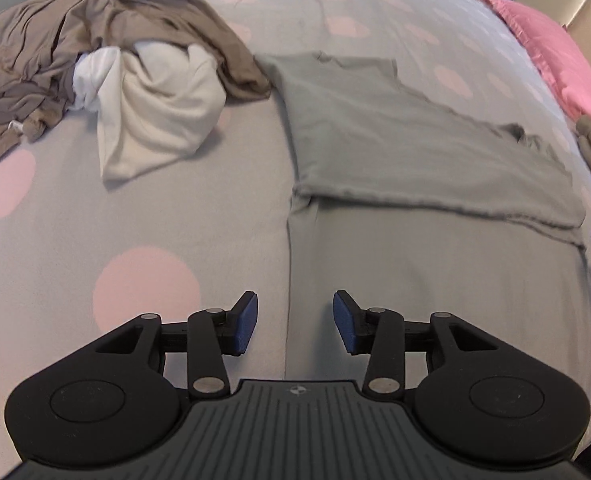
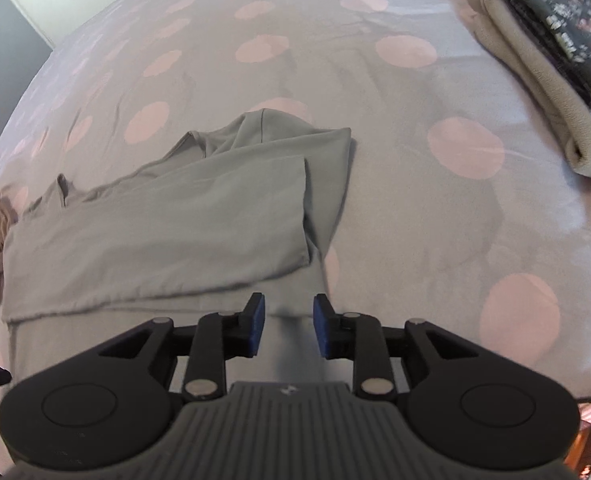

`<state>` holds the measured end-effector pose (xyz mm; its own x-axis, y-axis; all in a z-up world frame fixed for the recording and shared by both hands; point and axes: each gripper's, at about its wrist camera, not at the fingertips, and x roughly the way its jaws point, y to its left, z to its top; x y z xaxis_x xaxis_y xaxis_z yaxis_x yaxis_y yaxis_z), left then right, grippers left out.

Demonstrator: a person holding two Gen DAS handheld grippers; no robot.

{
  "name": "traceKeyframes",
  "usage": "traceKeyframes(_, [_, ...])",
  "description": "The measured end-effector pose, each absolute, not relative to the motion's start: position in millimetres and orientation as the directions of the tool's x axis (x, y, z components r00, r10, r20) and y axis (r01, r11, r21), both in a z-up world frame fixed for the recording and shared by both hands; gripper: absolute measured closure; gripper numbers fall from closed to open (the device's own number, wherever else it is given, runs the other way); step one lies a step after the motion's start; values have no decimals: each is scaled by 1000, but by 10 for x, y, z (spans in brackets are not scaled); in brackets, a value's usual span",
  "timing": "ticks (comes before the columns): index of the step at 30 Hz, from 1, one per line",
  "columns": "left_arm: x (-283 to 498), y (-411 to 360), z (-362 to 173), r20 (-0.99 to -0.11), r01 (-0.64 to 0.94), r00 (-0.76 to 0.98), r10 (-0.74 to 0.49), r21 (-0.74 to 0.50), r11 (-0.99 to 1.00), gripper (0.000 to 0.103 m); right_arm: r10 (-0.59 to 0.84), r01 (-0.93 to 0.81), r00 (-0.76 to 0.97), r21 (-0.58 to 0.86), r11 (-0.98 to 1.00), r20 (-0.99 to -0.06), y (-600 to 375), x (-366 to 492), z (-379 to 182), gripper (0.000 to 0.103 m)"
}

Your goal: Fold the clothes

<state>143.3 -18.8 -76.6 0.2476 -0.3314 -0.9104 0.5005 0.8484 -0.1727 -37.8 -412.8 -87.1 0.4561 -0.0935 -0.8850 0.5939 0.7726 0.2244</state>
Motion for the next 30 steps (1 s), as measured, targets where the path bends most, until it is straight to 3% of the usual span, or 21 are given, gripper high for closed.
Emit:
traceKeyframes(9, [1136, -3, -877, -946, 526, 140, -293, -180, 831, 63, 31, 521, 381, 242, 819, -924, -3808, -907, -984, 72])
traceKeyframes(15, [931, 144, -901, -958, 535, 93, -273, -183, 825, 59, 87, 484, 295, 228, 845, -952, -3532, -1186, -1192, 62])
traceKeyframes(23, [510, 153, -928, -980, 594, 66, -186, -111, 797, 54, 115, 450, 214, 202, 870, -970, -3214, -1430, -1350, 60])
traceKeyframes(25, [406, 147, -943, -986, 601, 62, -156, -88, 794, 56, 117, 421, 191, 189, 887, -975, -3096, -1467, -1366, 65])
traceKeyframes(27, [319, 130, -936, -986, 614, 85, -140, -59, 787, 60, 86, 374, 193, 154, 915, -977, -2967, -1488, -1344, 82])
traceKeyframes(28, [289, 123, -924, -986, 621, 94, -138, -51, 782, 67, 79, 363, 199, 149, 920, -977, -2933, -1496, -1323, 89])
traceKeyframes(29, [273, 126, -907, -985, 622, 95, -144, -54, 781, 81, 75, 355, 206, 146, 923, -976, -2906, -1503, -1302, 98])
traceKeyframes(30, [272, 137, -889, -984, 619, 89, -156, -68, 783, 89, 71, 351, 211, 144, 925, -975, -2894, -1513, -1275, 99])
